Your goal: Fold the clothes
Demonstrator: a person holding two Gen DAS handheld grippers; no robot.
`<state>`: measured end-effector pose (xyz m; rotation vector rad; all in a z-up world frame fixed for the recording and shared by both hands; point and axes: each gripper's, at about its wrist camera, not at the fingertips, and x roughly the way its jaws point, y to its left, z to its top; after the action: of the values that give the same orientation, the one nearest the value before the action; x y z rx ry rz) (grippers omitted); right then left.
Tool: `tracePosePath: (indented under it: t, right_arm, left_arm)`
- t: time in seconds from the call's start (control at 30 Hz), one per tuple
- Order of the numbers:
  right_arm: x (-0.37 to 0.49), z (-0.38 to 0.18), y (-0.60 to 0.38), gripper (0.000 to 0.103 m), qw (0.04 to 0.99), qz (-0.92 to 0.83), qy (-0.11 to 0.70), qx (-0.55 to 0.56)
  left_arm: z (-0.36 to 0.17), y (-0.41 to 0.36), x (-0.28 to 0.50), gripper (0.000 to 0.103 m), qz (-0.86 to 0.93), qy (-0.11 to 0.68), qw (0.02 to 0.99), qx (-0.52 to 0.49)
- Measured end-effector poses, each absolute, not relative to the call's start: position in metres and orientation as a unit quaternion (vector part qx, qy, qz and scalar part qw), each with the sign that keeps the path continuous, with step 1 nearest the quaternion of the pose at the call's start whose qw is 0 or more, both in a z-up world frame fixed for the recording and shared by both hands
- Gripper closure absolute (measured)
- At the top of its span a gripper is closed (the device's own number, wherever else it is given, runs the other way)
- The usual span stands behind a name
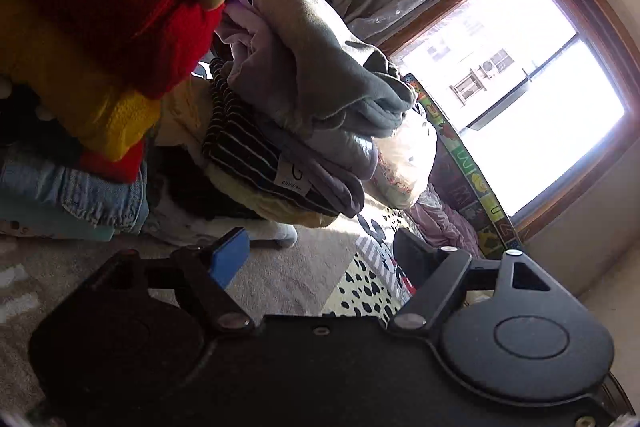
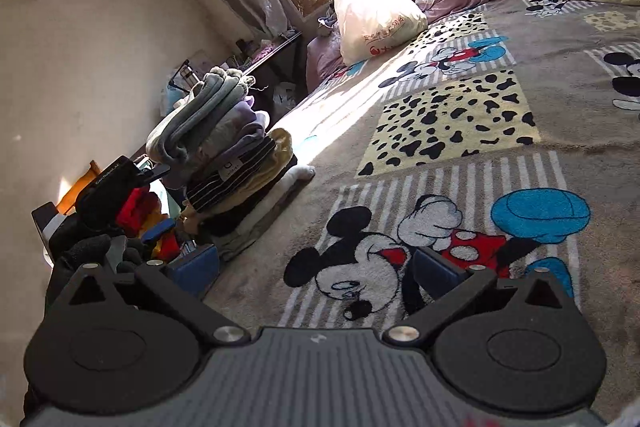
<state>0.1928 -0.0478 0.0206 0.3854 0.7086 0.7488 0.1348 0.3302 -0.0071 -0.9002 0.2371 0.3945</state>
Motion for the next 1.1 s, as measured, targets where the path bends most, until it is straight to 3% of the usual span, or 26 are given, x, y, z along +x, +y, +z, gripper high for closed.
tracePosePath:
  t: [0.13,0.27,0.33,0.73,1.1]
  right_arm:
    - [0.162,0.029,-0.071,0.0,0.869,0.338,0.332,0.145]
    - [0.14,0.028,-0.086,0.0,0.879,0.305,0.351,0.108]
    - [0.132,0.028,-0.093,0.0,0.883,0.288,0.358,0.098]
    - [0.087,0.055,-0.121,0.0,0.924,0.187,0.334,0.011]
    - [0.055,0.043,-0.154,0.0,0.934,0.136,0.331,0.017]
  left_arm:
    - [-0.027,0.273,0.104,0.013,0.135,0.184,0.911,-0.343]
    - [-0.036,0.209,0.069,0.011,0.097,0.229,0.931,-0.268]
    - [-0.033,0.195,0.057,0.001,0.073,0.233,0.936,-0.253]
    - [0.04,0.091,0.009,0.0,0.029,0.214,0.973,-0.079]
    - [0.039,0.038,0.005,0.0,0.033,0.247,0.968,-0.002]
